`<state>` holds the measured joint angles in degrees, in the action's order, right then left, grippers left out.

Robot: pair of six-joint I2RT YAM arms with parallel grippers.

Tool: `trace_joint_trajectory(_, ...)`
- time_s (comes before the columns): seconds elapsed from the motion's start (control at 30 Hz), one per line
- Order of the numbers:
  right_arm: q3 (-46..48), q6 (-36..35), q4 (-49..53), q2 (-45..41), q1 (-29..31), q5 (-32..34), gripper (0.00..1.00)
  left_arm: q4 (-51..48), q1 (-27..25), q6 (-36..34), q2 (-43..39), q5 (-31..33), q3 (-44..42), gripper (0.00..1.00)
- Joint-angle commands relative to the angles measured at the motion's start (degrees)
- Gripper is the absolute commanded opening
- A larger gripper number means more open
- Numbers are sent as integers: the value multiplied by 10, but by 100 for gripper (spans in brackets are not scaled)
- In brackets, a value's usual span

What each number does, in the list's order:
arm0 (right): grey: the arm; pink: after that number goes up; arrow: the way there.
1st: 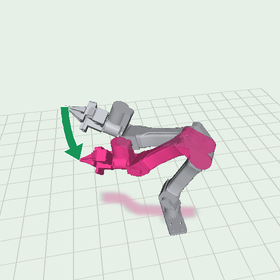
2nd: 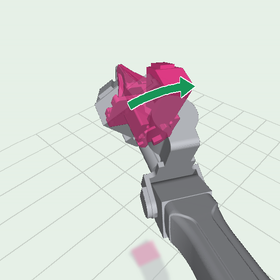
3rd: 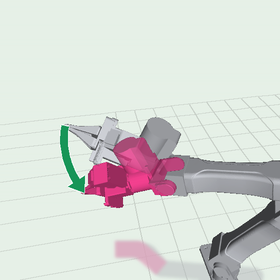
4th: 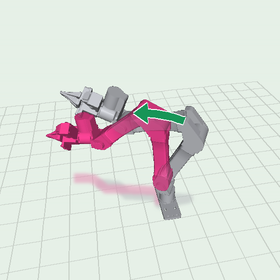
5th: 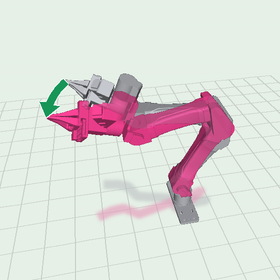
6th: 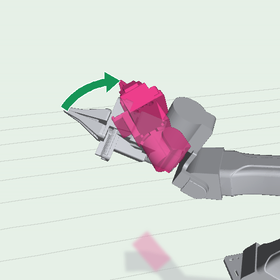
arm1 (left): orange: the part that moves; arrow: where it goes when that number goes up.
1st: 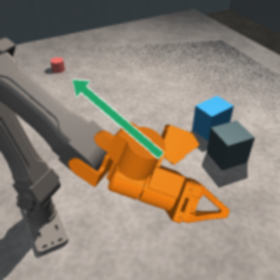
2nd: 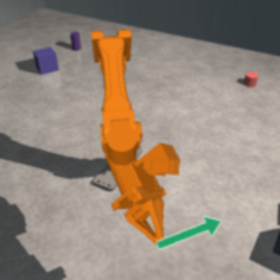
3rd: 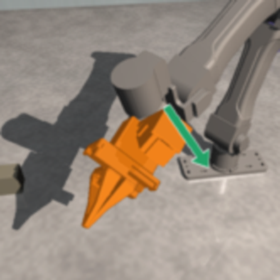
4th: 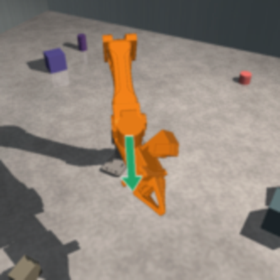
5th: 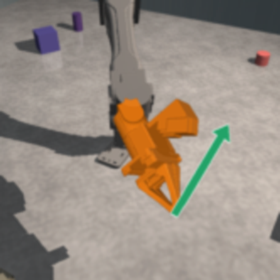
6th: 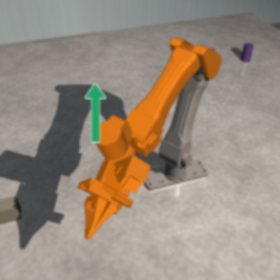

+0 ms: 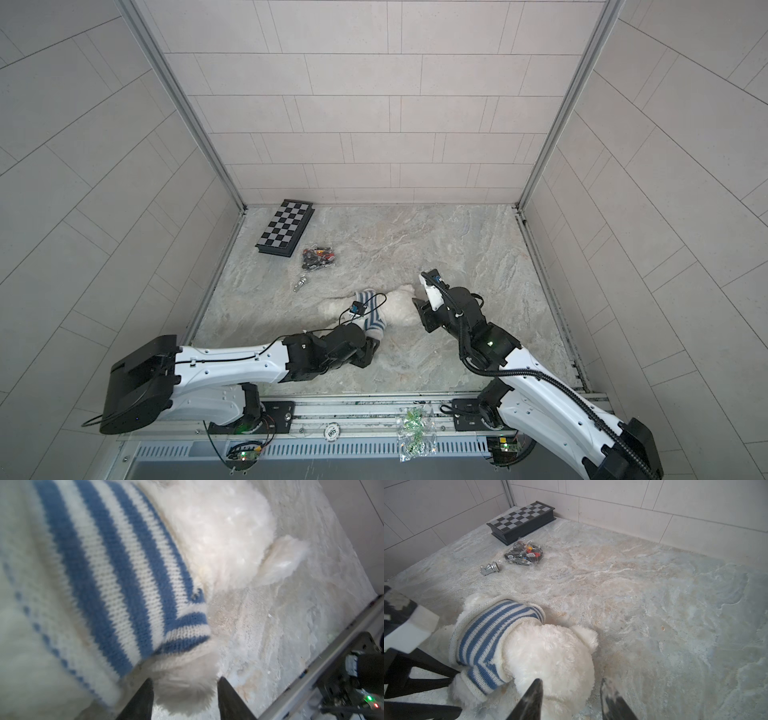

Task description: Dress the teddy bear

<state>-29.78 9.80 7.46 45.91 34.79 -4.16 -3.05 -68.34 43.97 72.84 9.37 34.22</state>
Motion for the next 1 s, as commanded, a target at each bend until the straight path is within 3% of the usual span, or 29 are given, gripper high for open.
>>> trace_joint_trajectory(0.0, -16, 14, 7, 22, -4, -15, 53, -34, -4, -18, -56, -22, -9, 54)
trace_joint_trajectory(0.2, -41, 21, -15, 102, -18, -43, 59, -90, 75, -76, -119, -64, 2, 51)
trace_joint_trajectory(0.47, -41, 38, -62, 169, -40, -93, 66, -85, 169, -95, -64, -56, 39, 48)
trace_joint_trajectory(0.8, -19, 59, -120, 247, -45, -136, 65, -48, 174, -89, -25, -88, 13, 28)
trace_joint_trajectory(0.97, -17, 63, -119, 268, -46, -148, 58, -28, 174, -73, -28, -96, -20, 20)
